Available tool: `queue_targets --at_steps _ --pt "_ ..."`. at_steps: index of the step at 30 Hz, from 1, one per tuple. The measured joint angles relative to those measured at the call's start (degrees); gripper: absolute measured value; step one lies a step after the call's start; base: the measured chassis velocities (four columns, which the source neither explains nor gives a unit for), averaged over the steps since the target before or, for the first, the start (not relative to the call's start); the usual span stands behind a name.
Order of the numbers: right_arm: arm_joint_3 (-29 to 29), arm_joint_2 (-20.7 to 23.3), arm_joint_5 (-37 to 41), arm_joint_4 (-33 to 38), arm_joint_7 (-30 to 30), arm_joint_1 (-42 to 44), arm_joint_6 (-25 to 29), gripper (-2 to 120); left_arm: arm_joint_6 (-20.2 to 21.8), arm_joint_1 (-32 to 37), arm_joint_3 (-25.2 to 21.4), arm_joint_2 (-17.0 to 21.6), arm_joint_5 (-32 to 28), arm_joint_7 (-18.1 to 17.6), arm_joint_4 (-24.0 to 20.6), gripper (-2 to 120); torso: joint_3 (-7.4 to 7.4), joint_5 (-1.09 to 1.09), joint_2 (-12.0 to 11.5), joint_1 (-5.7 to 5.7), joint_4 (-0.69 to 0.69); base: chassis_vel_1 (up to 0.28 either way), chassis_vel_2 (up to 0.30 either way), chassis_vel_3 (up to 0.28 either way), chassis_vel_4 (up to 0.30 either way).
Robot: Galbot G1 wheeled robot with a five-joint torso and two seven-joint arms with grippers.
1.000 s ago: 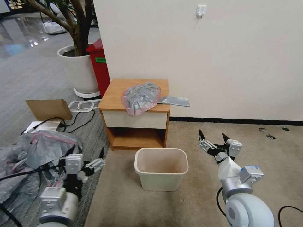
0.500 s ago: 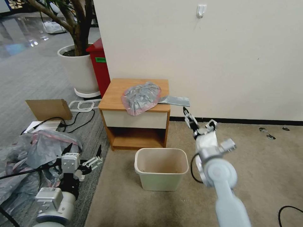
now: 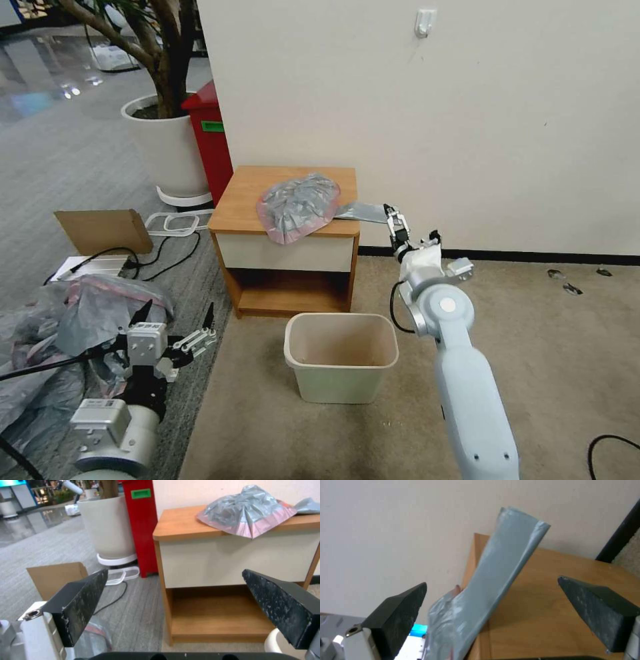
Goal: Pick up the garbage bag from the table and place it over the trash can.
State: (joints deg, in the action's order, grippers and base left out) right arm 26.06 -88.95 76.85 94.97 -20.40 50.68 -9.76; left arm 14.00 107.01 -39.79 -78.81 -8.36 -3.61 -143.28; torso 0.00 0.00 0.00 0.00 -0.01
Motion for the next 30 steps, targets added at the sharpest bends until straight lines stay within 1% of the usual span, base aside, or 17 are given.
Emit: queue_targets --at_steps 3,4,7,8,12,13,17,18,20,22,23,25,26,27,28,29,30 --pt "-0.15 -0.09 -0.01 -1.12 0.11 -0.62 0.16 99 0.00 -0.01 0.08 0.02 -0.01 0.00 0.01 100 0.00 0.00 0.00 0.00 0.00 0.000 0.000 0.000 0.000" --pt "-0.45 -0.31 -0.08 -2.71 0.31 -1.35 0.32 97 0.02 -0.08 0.19 0.03 -0.01 0.00 0.01 100 0.00 0.00 0.00 0.00 0.00 0.000 0.000 0.000 0.000" --pt "-0.83 -0.83 -1.02 -6.46 2.07 -3.06 1.10 85 0.08 -0.29 0.46 0.02 -0.01 0.00 0.02 100 0.00 0.00 0.00 0.00 0.01 0.000 0.000 0.000 0.000" --pt "-0.83 -0.83 -1.02 -6.46 2.07 -3.06 1.10 85 0.08 -0.29 0.46 0.02 -0.01 0.00 0.02 100 0.00 0.00 0.00 0.00 0.01 0.000 0.000 0.000 0.000" --pt "-0.63 -0.80 -1.84 -9.96 3.96 -5.47 1.24 67 0.22 -0.46 0.69 -0.16 0.03 0.31 0.04 100 0.00 0.00 0.00 0.00 0.01 0.000 0.000 0.000 0.000" --pt "-0.63 -0.80 -1.84 -9.96 3.96 -5.47 1.24 67 0.22 -0.46 0.69 -0.16 0.03 0.31 0.04 100 0.00 0.00 0.00 0.00 0.01 0.000 0.000 0.000 0.000" --pt "-0.20 -0.98 -1.86 -10.57 4.21 -6.56 1.36 48 0.22 -0.43 0.75 -0.32 0.16 0.88 0.04 100 0.00 0.00 0.00 0.00 0.00 0.000 0.000 0.000 0.000" --pt "-0.20 -0.98 -1.86 -10.57 4.21 -6.56 1.36 48 0.22 -0.43 0.75 -0.32 0.16 0.88 0.04 100 0.00 0.00 0.00 0.00 0.00 0.000 0.000 0.000 0.000" --pt "-0.32 -0.98 -1.86 -10.51 4.17 -6.59 1.36 38 0.23 -0.49 0.96 -0.51 0.27 1.10 0.04 100 0.00 0.00 0.00 0.00 0.01 0.000 0.000 0.000 0.000" --pt "-0.46 -0.96 -1.86 -10.16 4.02 -6.56 1.36 32 0.23 -0.57 1.08 -0.62 0.37 1.27 0.04 100 0.00 0.00 0.00 0.00 0.01 0.000 0.000 0.000 0.000" --pt "-0.46 -0.96 -1.86 -10.16 4.02 -6.56 1.36 32 0.23 -0.57 1.08 -0.62 0.37 1.27 0.04 100 0.00 0.00 0.00 0.00 0.01 0.000 0.000 0.000 0.000" --pt "-0.77 -0.75 -1.83 -9.59 3.48 -6.35 1.36 21 0.28 -0.65 1.08 -0.64 0.49 1.35 0.04 100 0.00 0.00 0.00 0.00 0.00 0.000 0.000 0.000 0.000" --pt "-0.86 -0.68 -1.81 -9.38 3.38 -6.29 1.36 19 0.28 -0.67 1.09 -0.65 0.57 1.39 0.04 100 0.00 0.00 0.00 0.00 0.01 0.000 0.000 0.000 0.000" --pt "-1.09 -0.28 -1.58 -8.29 3.00 -5.93 1.32 11 0.30 -0.71 1.10 -0.71 1.07 1.51 0.04 100 0.00 0.00 0.00 0.00 0.01 0.000 0.000 0.000 0.000" --pt "-1.09 -0.28 -1.58 -8.29 3.00 -5.93 1.32 11 0.30 -0.71 1.10 -0.71 1.07 1.51 0.04 100 0.00 0.00 0.00 0.00 0.01 0.000 0.000 0.000 0.000" --pt "-1.39 0.11 -1.48 -7.22 2.71 -5.44 1.32 6 0.32 -0.73 1.17 -0.76 1.49 1.62 0.04 100 0.00 0.00 0.00 0.00 0.00 0.000 0.000 0.000 0.000" --pt "-1.57 0.31 -1.45 -6.51 2.52 -5.10 1.31 4 0.32 -0.75 1.22 -0.80 1.69 1.71 0.04 100 0.00 0.00 0.00 0.00 0.01 0.000 0.000 0.000 0.000"
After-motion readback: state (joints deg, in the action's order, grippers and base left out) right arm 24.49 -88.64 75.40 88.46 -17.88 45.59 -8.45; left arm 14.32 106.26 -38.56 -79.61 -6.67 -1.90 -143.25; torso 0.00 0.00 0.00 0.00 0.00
